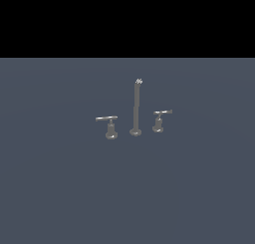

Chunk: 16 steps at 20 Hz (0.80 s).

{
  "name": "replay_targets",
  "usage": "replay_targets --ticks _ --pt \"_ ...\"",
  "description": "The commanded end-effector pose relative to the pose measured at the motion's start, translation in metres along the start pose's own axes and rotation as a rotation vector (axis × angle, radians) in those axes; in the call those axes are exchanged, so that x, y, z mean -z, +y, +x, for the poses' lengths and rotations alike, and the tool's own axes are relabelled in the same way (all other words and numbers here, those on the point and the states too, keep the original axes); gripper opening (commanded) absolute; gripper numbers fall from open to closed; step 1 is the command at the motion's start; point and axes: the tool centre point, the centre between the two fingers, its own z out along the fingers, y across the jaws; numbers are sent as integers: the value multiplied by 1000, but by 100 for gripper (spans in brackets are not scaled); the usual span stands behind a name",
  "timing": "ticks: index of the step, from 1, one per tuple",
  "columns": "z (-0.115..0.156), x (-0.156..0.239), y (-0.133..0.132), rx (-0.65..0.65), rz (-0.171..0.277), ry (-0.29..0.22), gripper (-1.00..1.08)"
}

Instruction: Turn on the faucet by rotating a designated handle.

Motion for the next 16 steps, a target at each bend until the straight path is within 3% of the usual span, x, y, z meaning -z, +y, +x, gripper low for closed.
replay_targets --ticks 1,16 --pt "0 0 0 0 0 0 -100" --pt "8 3 -5 -16 29 -13 -100"
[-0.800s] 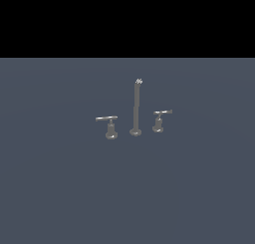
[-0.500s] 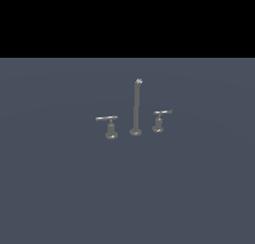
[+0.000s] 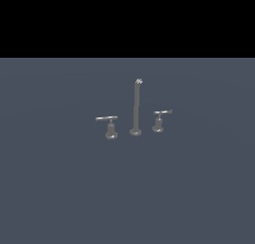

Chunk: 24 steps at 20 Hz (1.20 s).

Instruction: Turn on the faucet by rotating a designated handle.

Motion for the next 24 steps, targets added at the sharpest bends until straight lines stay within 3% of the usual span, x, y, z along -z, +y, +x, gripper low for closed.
replay_targets --ticks 1,12,24 --pt "3 0 0 -7 0 0 -100" --pt "47 -7 5 -120 3 5 -100" --pt "144 -40 23 -370 8 15 -100"
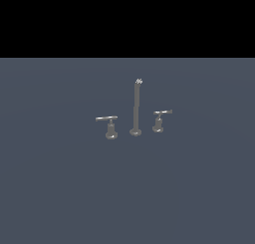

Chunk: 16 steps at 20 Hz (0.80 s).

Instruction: Turn on the faucet by rotating a designated handle.

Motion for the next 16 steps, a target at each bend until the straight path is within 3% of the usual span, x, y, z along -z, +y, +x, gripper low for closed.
replay_targets --ticks 1,16 --pt "22 -10 -2 -57 1 3 -100" --pt "144 -100 -5 -393 4 19 -100"
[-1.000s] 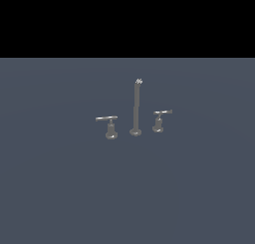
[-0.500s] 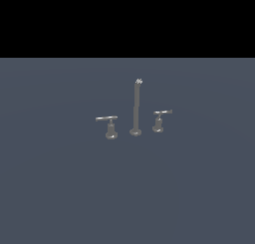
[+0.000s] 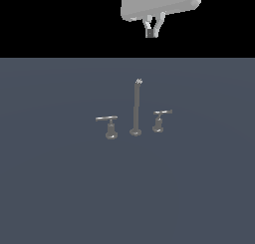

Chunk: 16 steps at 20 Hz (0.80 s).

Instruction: Turn on the faucet by rotating a designated handle.

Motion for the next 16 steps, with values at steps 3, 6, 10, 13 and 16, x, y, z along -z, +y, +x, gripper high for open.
replay_targets --ticks 3,6,10,13,16 --pt "32 -35 -9 -101 1 6 -100" --pt "51 -60 -14 -168 1 10 -100" --pt "76 -95 -18 -257 1 15 -100" --pt "93 -124 -19 -323 1 20 -100" --pt "109 -153 -19 -388 1 24 -100"
